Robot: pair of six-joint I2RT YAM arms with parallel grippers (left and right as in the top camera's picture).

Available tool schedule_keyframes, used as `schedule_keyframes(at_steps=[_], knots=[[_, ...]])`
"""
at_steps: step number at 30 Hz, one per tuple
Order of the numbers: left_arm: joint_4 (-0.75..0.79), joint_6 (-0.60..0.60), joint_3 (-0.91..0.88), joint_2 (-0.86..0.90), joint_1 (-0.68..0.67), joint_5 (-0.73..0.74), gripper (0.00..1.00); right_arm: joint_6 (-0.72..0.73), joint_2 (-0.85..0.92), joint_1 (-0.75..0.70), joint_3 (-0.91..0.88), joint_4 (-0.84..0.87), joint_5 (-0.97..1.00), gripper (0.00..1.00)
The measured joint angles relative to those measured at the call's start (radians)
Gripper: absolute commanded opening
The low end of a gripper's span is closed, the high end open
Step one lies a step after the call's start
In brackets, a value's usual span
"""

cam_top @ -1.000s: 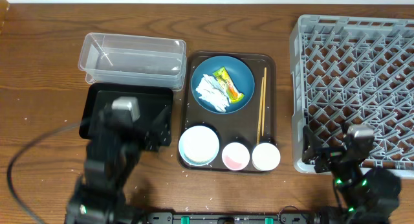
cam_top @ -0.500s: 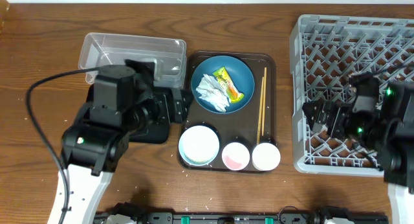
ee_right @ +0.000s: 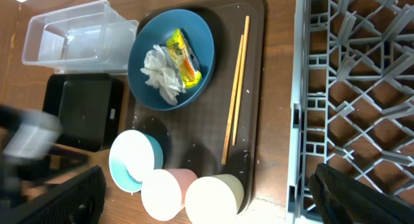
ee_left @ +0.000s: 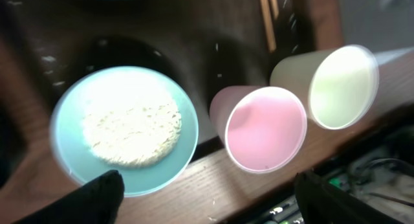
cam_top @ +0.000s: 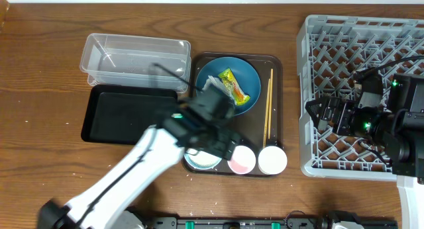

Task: Sort waste into correct bins and load items into the dishwasher rack

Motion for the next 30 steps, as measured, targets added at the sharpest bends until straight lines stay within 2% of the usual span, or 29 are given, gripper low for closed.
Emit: schedule_keyframes(at_steps=[5, 11, 16, 17, 23, 30], knots=[[0.024, -0.002, -0.002, 0.138, -0.087, -0.057, 0.76, 0.007, 0.0, 0.0, 0.0, -0.027, -0.004, 0.99], [0.05, -0.008, -0.005, 0.23, -0.091, -0.063, 0.56, 0.008, 0.0, 0.0, 0.0, -0.045, -0.005, 0.99], [0.069, -0.018, -0.006, 0.286, -0.098, -0.036, 0.19, 0.008, 0.0, 0.0, 0.0, -0.045, -0.005, 0.99], [0.067, -0.018, -0.006, 0.293, -0.099, -0.033, 0.07, 0.008, 0.0, 0.0, 0.0, -0.045, -0.005, 0.99], [-0.001, -0.019, -0.003, 0.266, -0.084, -0.02, 0.06, 0.008, 0.0, 0.0, 0.0, -0.045, -0.005, 0.99], [-0.017, -0.026, 0.069, 0.029, 0.054, 0.063, 0.06, 0.008, 0.0, 0.0, 0.001, -0.043, -0.005, 0.99]])
